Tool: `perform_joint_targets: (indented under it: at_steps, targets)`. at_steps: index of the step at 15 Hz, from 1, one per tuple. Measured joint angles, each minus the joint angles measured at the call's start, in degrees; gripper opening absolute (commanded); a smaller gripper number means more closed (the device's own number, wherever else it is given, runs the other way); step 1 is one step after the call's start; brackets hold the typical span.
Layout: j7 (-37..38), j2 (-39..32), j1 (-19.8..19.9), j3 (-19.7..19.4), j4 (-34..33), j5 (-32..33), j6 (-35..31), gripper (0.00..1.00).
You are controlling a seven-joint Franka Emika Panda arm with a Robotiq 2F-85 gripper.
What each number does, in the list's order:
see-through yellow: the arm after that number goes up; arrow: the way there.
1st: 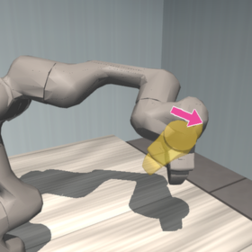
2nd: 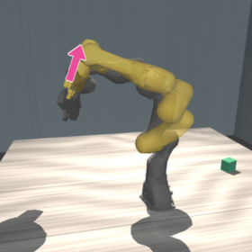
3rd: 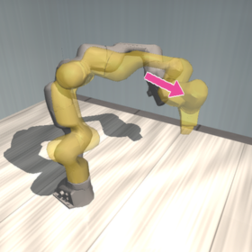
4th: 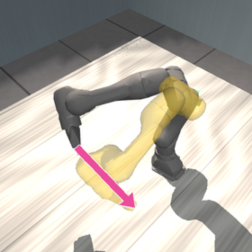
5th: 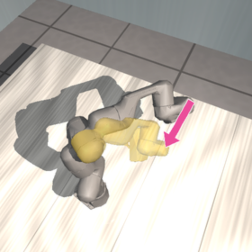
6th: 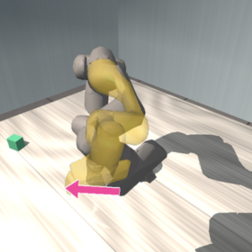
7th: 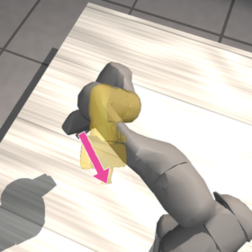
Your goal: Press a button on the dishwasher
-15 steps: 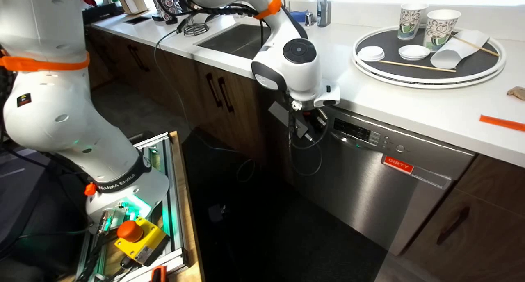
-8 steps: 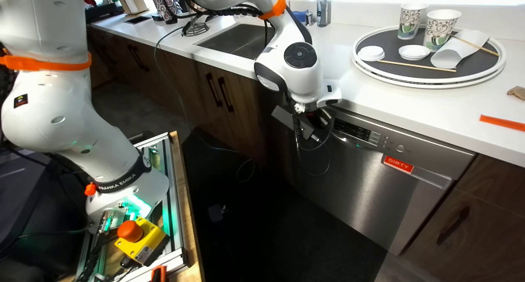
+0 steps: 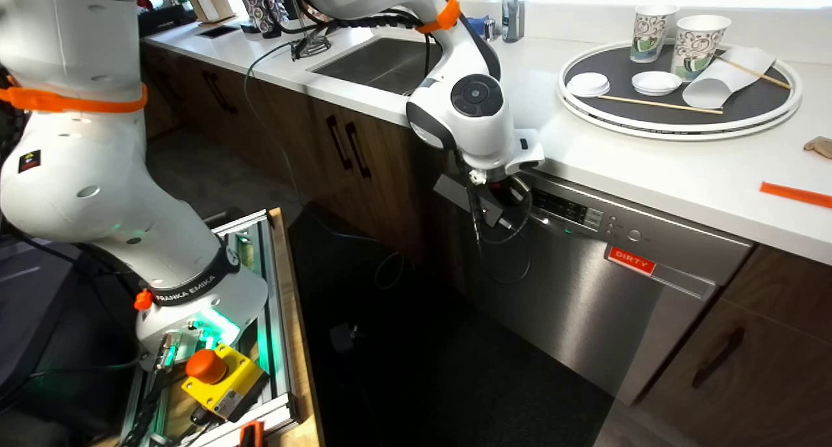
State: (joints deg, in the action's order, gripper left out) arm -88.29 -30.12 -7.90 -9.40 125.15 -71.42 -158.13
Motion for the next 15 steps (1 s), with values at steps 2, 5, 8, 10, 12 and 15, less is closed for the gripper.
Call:
perform_joint_targets:
  at_steps: [2,5,8,10,12,15]
  targets:
    - [-1.3,-0.2,0.3,0.2,-0.4,-1.0,0.0,0.0]
    - [-2.5,-0.5,0.6,0.4,-0.9,-2.0,0.0,0.0]
    - [-3.6,-0.9,0.8,0.5,-1.4,-3.1,0.0,0.0]
    - [-4.3,-1.2,0.9,0.6,-1.8,-3.8,0.0,0.0]
    - [-4.6,-1.4,1.0,0.7,-2.1,-4.0,0.0,0.0]
    - [-4.9,-1.6,1.1,0.9,-2.4,-4.2,0.0,0.0]
